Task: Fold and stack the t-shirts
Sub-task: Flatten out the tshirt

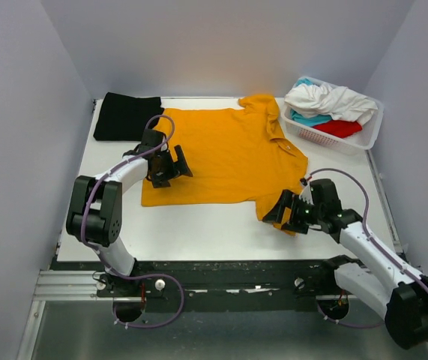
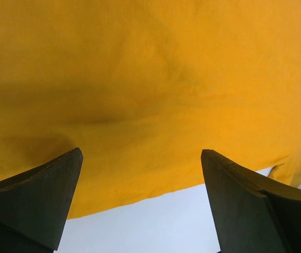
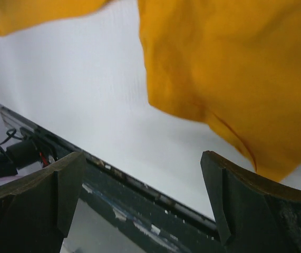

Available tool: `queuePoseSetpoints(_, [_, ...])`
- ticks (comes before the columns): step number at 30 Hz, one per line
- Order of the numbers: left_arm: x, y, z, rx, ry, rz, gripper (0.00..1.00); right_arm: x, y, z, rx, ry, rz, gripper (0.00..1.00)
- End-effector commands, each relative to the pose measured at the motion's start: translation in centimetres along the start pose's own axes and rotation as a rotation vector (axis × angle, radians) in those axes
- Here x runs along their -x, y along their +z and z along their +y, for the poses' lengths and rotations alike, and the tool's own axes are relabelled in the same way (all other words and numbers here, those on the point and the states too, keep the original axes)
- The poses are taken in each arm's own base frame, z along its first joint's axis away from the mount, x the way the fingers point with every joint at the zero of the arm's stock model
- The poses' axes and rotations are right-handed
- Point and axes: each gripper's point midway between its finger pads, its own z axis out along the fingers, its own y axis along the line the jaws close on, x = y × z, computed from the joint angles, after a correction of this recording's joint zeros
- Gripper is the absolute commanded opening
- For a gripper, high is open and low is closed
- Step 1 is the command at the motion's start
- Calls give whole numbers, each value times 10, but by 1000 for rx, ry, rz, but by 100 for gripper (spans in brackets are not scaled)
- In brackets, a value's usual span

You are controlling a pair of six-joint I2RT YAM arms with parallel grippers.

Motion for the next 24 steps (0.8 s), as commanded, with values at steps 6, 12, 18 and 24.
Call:
queuePoseSetpoints(6, [5, -16, -9, -40, 15, -51, 99, 22, -30, 24, 11, -17, -111, 100])
queuePoseSetpoints(12, [10, -15, -36, -170, 20, -23, 99, 86, 9, 18, -77, -67, -221, 100])
queuePoseSetpoints(18, [2, 1, -32, -154, -27, 45, 98, 109, 70, -4, -129, -10, -192, 100])
queuePoseSetpoints(24, [-26, 4, -18, -137, -75, 105, 99, 72, 69, -35, -188, 68, -149, 100])
